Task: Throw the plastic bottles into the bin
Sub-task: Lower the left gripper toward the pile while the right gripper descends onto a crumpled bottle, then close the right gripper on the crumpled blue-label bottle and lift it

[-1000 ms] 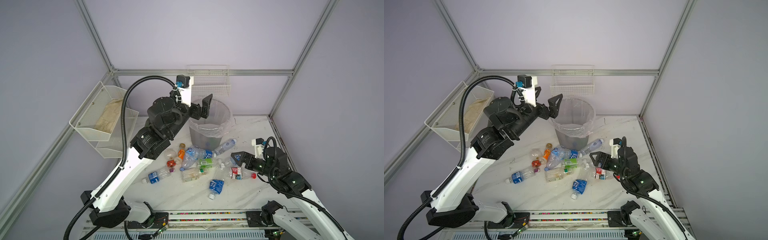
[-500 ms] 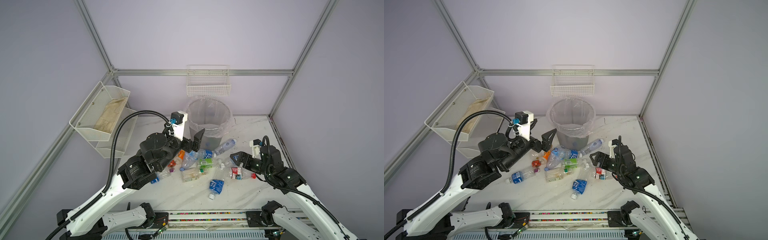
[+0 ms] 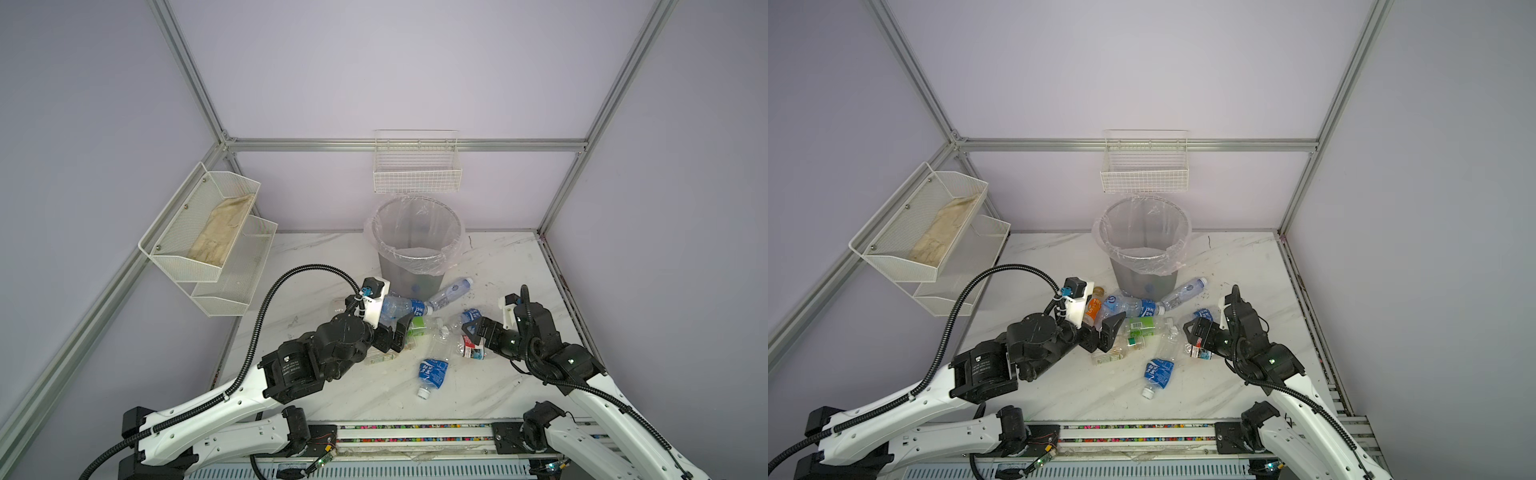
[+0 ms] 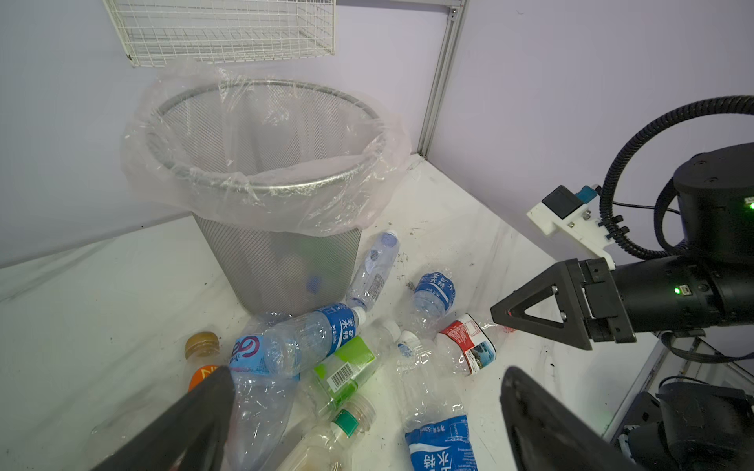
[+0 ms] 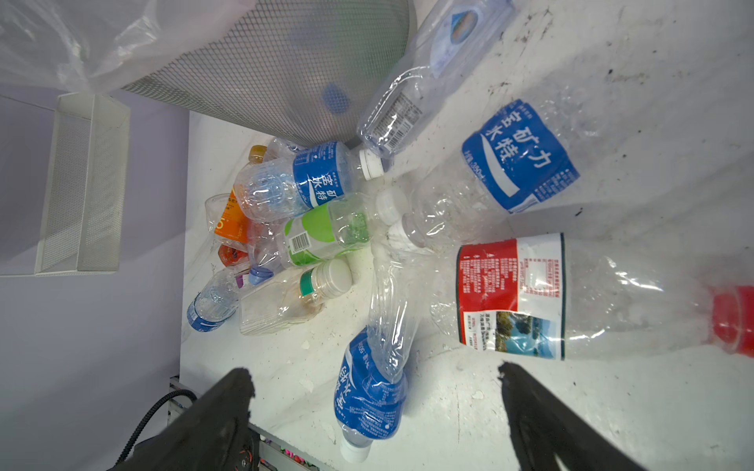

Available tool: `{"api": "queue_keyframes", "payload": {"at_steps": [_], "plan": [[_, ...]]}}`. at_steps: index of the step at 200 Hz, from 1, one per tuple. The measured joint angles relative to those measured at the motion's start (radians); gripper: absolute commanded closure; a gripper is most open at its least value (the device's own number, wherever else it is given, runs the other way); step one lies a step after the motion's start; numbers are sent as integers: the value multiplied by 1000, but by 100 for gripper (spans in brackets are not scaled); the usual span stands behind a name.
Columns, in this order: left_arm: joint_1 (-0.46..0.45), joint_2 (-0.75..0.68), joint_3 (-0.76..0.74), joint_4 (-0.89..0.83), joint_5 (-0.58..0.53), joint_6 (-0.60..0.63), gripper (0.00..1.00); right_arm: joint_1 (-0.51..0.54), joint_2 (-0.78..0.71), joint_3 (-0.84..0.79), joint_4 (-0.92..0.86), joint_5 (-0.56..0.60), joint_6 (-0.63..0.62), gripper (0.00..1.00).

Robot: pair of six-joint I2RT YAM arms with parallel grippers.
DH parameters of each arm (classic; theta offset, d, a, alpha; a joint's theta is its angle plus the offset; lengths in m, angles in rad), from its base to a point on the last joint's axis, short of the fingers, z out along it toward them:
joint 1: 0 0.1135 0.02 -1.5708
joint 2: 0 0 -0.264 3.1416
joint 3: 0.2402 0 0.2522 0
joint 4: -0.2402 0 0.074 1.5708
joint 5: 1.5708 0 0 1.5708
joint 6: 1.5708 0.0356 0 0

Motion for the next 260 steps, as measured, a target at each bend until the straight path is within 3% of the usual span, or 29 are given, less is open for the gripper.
{"api": "queue_keyframes", "payload": {"at_steps": [77,179,260], "plan": [[-31,-47,-126,-2,-4,-116,3,65,19,-78,12,16,48,11],[-58,-63,-222,4,7,-230,6,373,197,-154,217,120,200,14],[-114,-97,-296,5,6,-309,7,405,307,-163,331,184,245,23]]}}
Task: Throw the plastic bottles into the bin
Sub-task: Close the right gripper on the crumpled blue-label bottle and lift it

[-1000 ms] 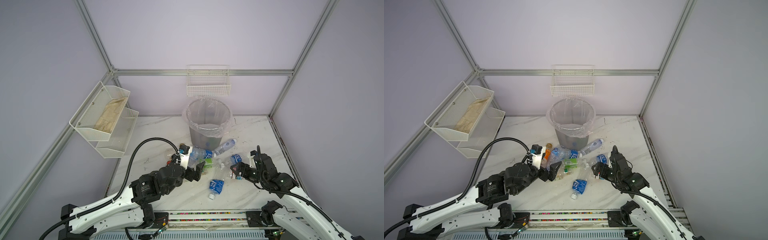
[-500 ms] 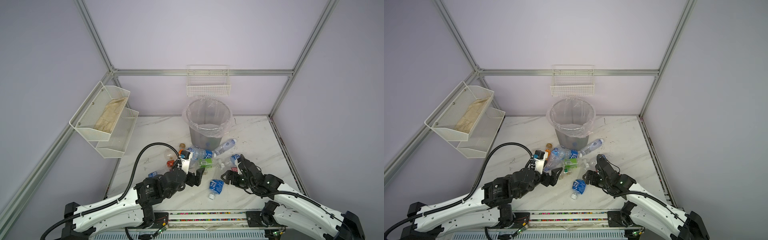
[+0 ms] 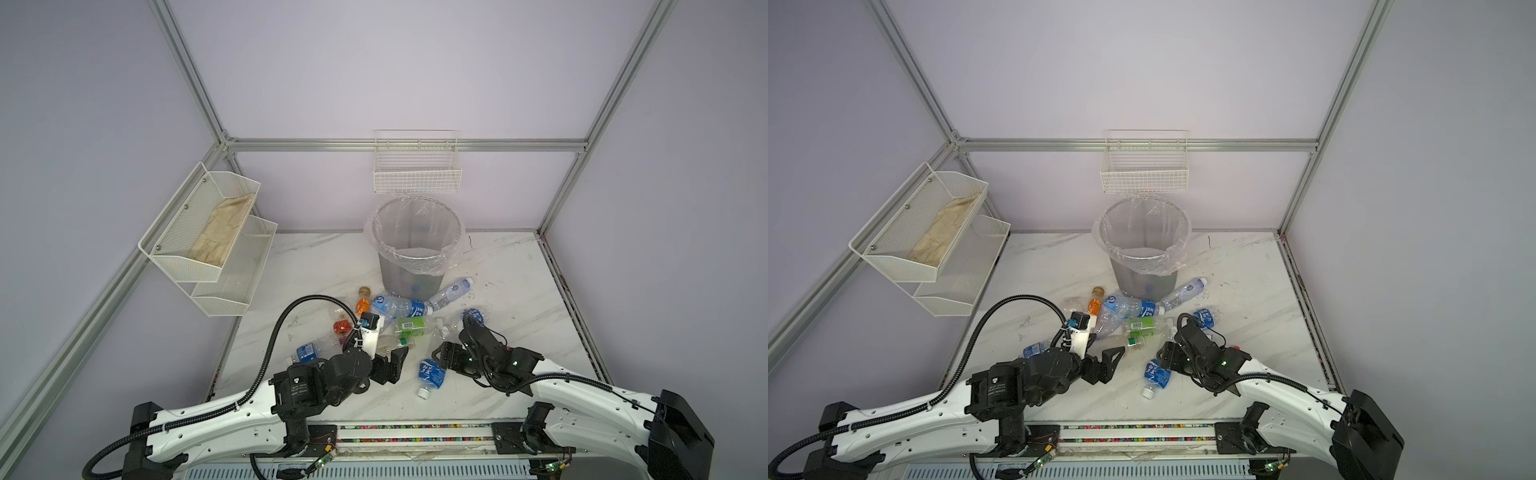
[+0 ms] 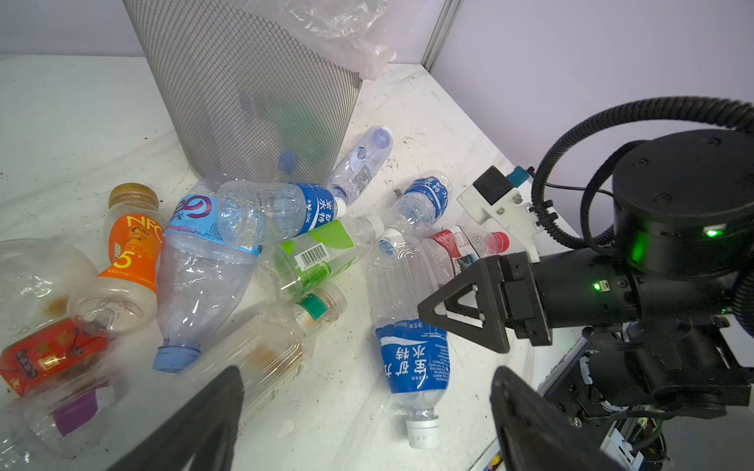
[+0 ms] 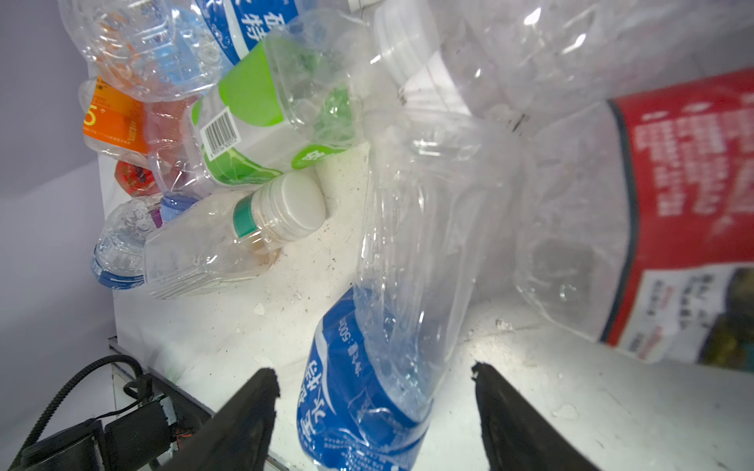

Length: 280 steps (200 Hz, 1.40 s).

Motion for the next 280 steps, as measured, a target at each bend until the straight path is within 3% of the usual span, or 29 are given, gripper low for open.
{"api": "queue_keyframes", "payload": {"at_steps": [126,190,213,280], "plan": [[-103,8,-48,-2,-40,-73,8,1,146,-24,135,21,37,47],[-130,-6,-55,-5,-62,-98,9,2,161,-26,163,24,54,82],[-140,-7,-55,-5,-67,-105,9,2,157,-23,159,28,51,89],[-151,-18,-64,-5,-85,-122,9,2,32,4,98,45,45,95]]}}
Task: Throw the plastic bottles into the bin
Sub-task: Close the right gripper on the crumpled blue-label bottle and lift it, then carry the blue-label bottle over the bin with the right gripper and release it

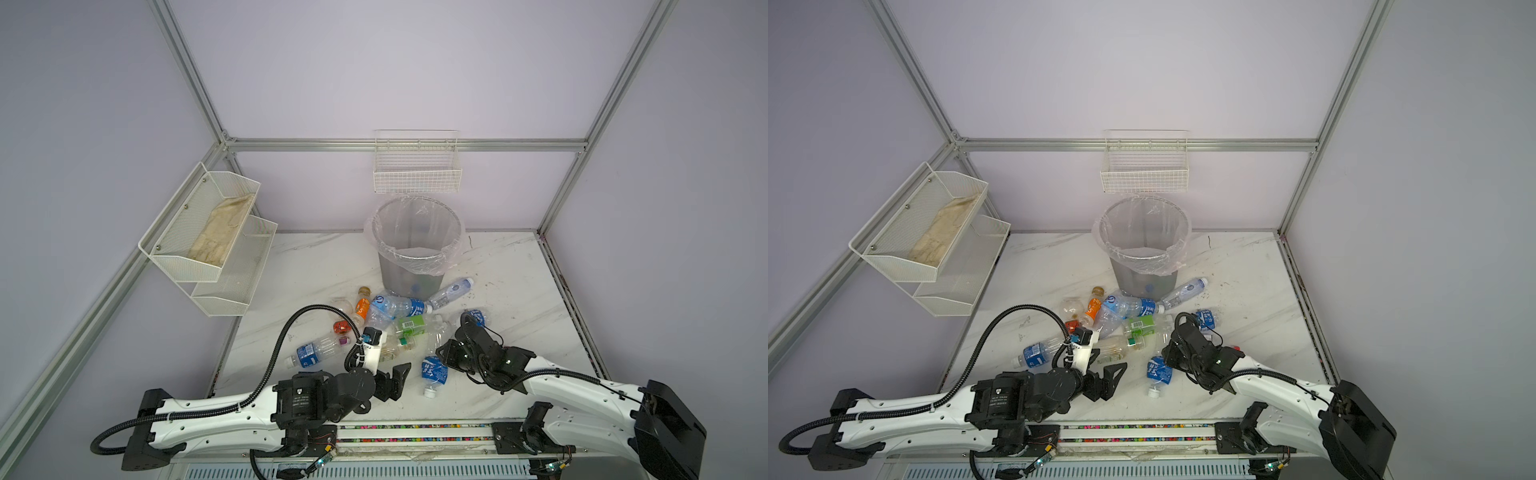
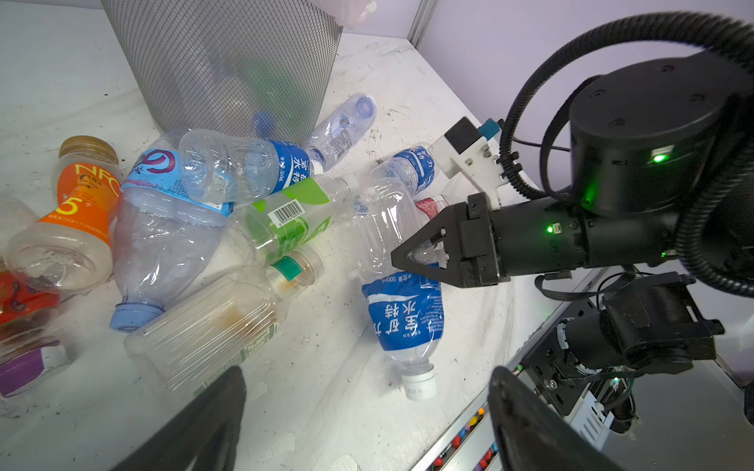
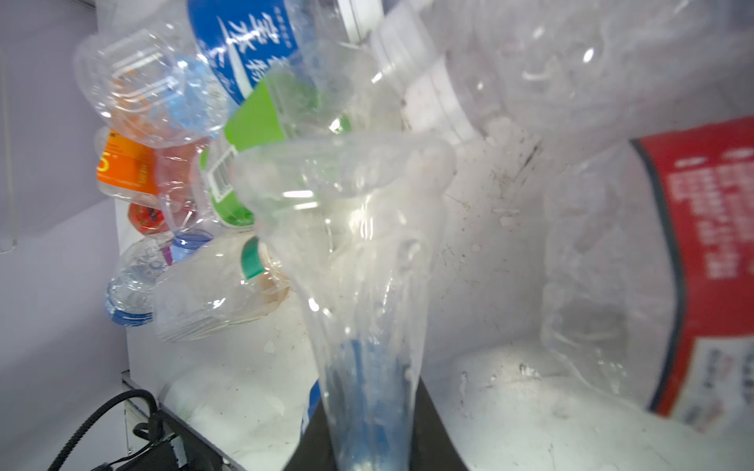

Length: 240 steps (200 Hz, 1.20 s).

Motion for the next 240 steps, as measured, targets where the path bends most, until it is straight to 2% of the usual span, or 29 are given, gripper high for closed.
{"api": "queue_keyframes", "payload": {"at_steps": [25,80,169,214,240], "plan": [[-1,0,-10,-9,-1,-5,9,0,-53,65,-42,15,-18,100],[-7,-13,-28,-16,-5,-20,9,0,-93,224,-132,56,-85,100],[-14,-45,-41,-47,-5,-44,9,0,-114,573,-404,245,-217,100],[-14,-32,-40,-72,-2,-57,9,0,5,901,-454,352,-369,100],[-14,1,-40,-98,0,-72,9,0,79,1021,-427,393,-436,100]]}}
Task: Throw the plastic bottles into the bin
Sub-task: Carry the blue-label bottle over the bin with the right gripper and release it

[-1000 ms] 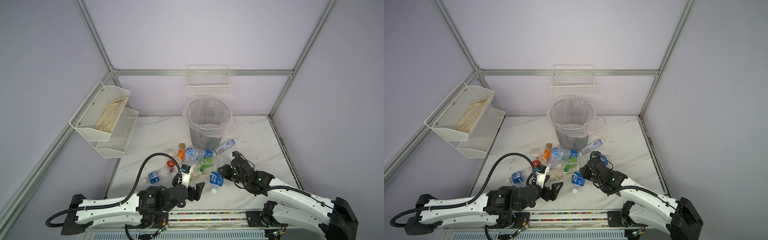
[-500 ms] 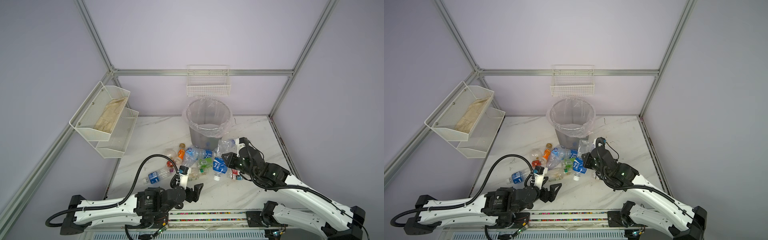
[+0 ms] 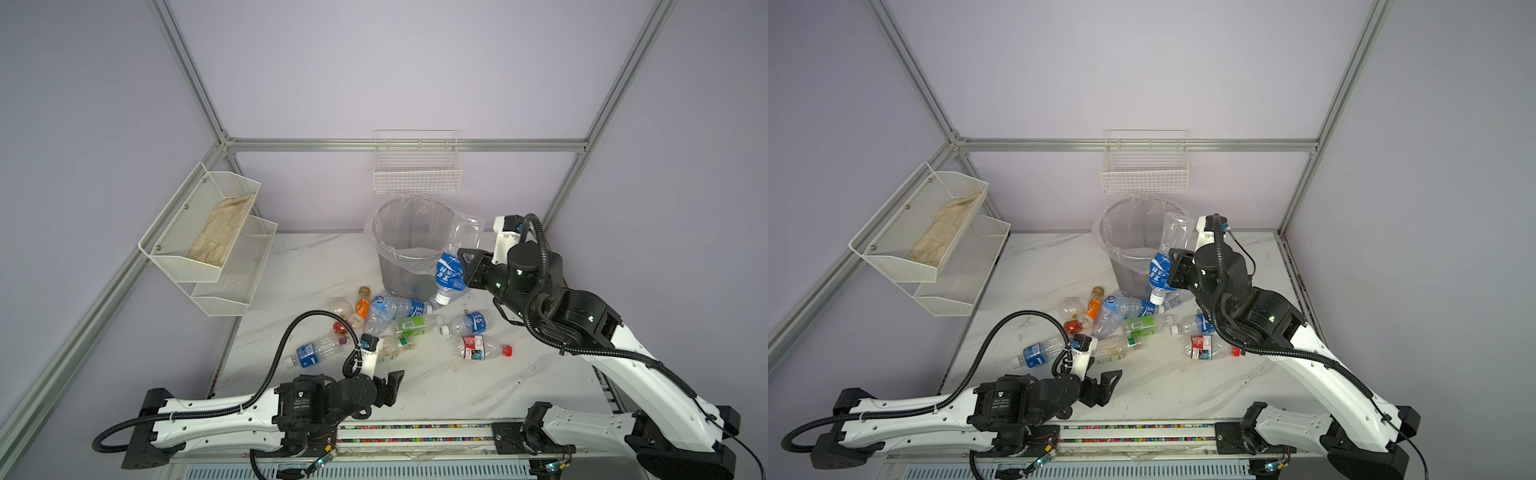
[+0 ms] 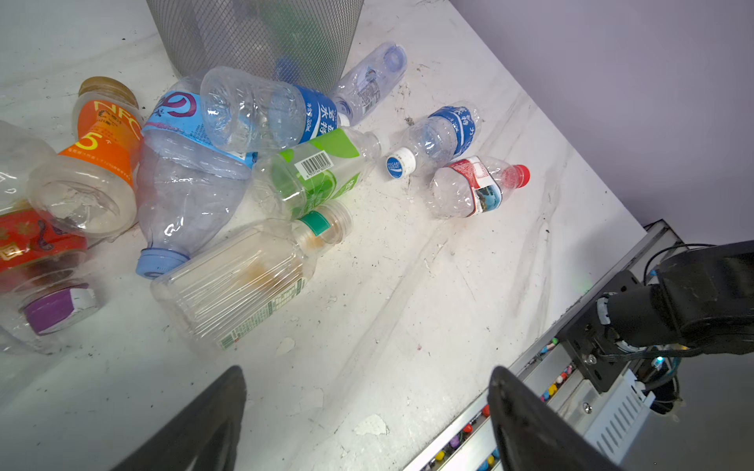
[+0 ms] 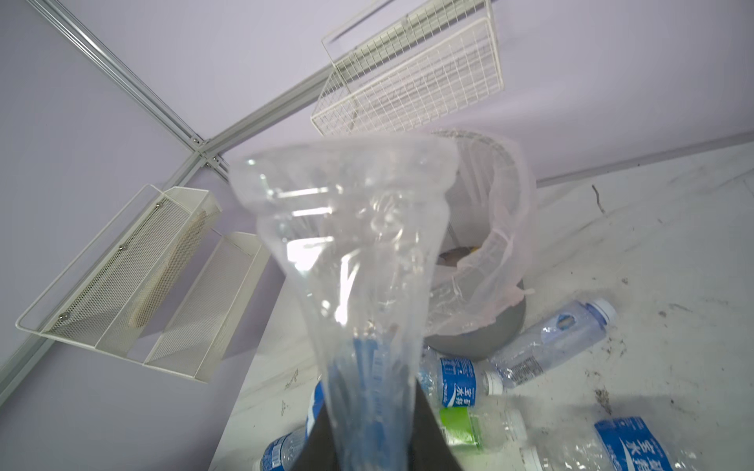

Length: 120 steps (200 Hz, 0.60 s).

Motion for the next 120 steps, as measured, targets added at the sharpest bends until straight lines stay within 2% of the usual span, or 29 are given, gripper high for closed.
{"api": "queue_keyframes", "payload": {"at_steps": [54,120], "plan": [[-21,10,1,-39,6,-26,9,0,93,78,61,27,-62,100],[-31,-46,1,-54,3,-26,9,0,97,76,66,36,-78,100]]}}
